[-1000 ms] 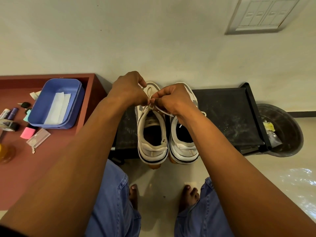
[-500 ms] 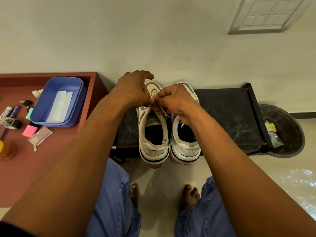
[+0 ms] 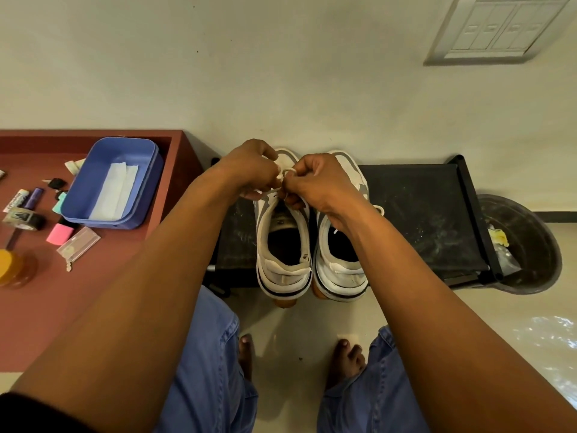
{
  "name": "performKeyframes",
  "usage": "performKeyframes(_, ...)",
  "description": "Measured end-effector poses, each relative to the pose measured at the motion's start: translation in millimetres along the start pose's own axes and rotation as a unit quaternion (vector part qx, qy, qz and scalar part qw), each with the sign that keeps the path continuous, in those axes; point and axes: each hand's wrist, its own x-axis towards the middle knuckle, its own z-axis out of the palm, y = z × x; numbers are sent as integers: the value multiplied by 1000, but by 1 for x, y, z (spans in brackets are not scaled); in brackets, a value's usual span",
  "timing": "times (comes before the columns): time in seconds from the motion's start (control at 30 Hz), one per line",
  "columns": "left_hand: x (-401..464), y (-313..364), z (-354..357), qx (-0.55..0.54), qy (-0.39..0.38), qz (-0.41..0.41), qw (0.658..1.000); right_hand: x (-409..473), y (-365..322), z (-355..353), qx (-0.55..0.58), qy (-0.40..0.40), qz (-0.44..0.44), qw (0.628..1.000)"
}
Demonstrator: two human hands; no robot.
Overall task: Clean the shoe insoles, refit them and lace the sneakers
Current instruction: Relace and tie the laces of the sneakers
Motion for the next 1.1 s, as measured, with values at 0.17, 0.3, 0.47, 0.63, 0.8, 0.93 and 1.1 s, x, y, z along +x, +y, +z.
performKeyframes(0.17, 1, 3, 2, -44, 0, -18, 999, -1, 0, 1, 5, 5, 3, 1000)
performKeyframes(0.3, 0, 2, -2, -83, 12, -17, 996, -1, -2, 0, 15, 5, 10, 1000)
performKeyframes(0.47, -5, 2, -7, -99, 47, 12, 994, -3, -2, 0, 8, 10, 13, 1000)
performKeyframes(0.63, -12, 8, -8, -125, -4, -30, 992, -4, -3, 0, 46, 26, 27, 998)
performKeyframes(0.8, -13, 7, -9, -117, -23, -31, 992, -4, -6, -2, 57, 24, 48, 997)
performKeyframes(0.93, -12, 5, -9, -101, -25, -21, 994, -1, -4, -1, 52, 18, 51, 997)
performKeyframes(1.1, -14, 6, -6, -74, -39, -17, 996, 2, -2, -3, 41, 13, 59, 997)
